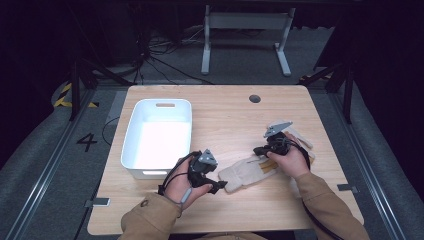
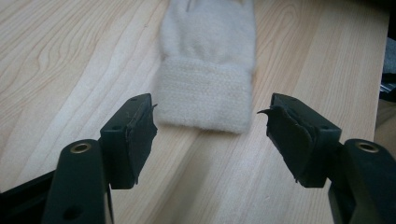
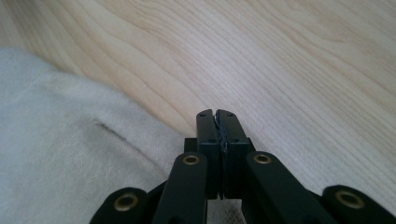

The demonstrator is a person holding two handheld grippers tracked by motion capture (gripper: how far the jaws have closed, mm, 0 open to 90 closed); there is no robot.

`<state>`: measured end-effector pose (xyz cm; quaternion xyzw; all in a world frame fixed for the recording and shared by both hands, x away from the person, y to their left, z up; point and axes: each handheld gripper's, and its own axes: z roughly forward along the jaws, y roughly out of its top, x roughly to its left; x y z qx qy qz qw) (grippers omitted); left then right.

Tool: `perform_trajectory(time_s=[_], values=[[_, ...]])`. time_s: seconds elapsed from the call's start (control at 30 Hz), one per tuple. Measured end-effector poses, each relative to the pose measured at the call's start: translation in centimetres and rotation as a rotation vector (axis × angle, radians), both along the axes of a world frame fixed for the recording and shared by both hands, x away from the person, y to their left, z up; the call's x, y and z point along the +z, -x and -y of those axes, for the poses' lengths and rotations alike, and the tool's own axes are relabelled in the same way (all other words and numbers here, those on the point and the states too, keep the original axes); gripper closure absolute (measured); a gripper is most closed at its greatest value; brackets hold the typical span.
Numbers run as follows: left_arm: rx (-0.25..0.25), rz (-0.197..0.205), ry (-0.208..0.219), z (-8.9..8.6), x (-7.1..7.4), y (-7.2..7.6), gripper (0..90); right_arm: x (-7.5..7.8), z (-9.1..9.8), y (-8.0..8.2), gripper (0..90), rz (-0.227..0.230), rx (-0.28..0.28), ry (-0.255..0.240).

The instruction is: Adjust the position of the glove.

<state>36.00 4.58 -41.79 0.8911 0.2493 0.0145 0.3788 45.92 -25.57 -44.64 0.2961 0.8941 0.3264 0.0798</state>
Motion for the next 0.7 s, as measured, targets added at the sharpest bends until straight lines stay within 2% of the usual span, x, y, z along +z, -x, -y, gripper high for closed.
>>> perform_trajectory(time_s=[0.3,0.47,0.7], values=[[-0.01,0.0,0.012,0.3,0.3,-0.3,33.0,0.1,0.5,1.1,89.7,-0.016,0.008,0.038],[-0.025,0.007,0.016,0.6,0.5,-0.6,32.9,0.3,1.0,2.1,89.7,-0.041,0.018,0.055],[-0.032,0.001,0.022,0.9,0.6,-0.8,32.8,0.6,1.0,3.0,89.9,-0.047,0.031,0.09]])
